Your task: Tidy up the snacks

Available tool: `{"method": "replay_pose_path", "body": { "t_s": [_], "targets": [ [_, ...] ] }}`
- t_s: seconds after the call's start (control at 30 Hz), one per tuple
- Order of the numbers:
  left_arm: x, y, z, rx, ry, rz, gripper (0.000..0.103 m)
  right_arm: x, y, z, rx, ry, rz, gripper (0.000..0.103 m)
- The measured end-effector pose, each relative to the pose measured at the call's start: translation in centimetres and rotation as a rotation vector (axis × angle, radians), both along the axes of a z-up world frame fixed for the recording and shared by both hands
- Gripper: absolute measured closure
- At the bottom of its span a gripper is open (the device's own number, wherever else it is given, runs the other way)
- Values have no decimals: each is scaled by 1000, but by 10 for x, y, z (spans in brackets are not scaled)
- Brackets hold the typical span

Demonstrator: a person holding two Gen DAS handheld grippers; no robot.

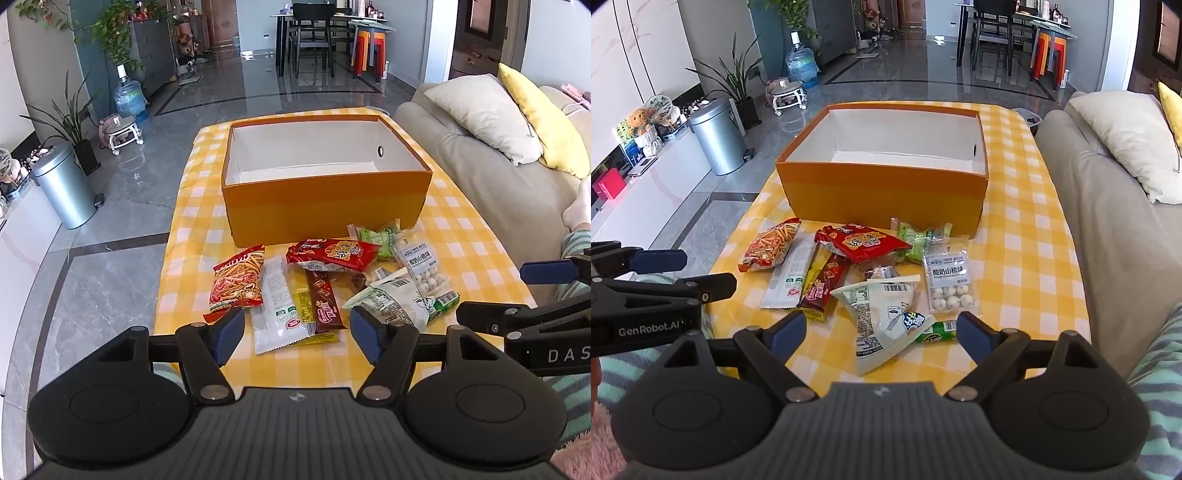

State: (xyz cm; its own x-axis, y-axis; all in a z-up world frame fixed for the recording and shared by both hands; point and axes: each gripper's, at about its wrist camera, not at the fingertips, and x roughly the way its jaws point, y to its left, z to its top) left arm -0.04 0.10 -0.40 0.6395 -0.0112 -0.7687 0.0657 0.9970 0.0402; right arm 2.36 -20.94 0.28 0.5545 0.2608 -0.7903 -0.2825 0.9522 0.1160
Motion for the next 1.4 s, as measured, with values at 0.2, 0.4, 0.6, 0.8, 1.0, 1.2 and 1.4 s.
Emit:
{"method": "replay_pose_path", "body": {
  "t_s": [0.2,0.4,0.6,0.8,1.0,1.2,1.4],
  "targets": [
    [1,0,0,2,6,2,26,0,0,0,-1,-1,0,17],
    [1,-1,0,3,10,1,26,0,-1,0,-2,0,1,17],
    [0,1,0,5,19,-2,26,0,-1,1,-6,0,0,16],
    [0,0,0,6,24,2,26,2,-2,-1,-7,6,-9,16],
    [0,1,0,7,25,0,26,2,-1,-2,-8,8,-9,16],
    [0,1,0,8,26,0,26,2,-1,-3,-7,14,-18,15],
    [-1,-1,0,8,30,0,26,2,-1,-3,-6,16,-21,15]
  ]
}}
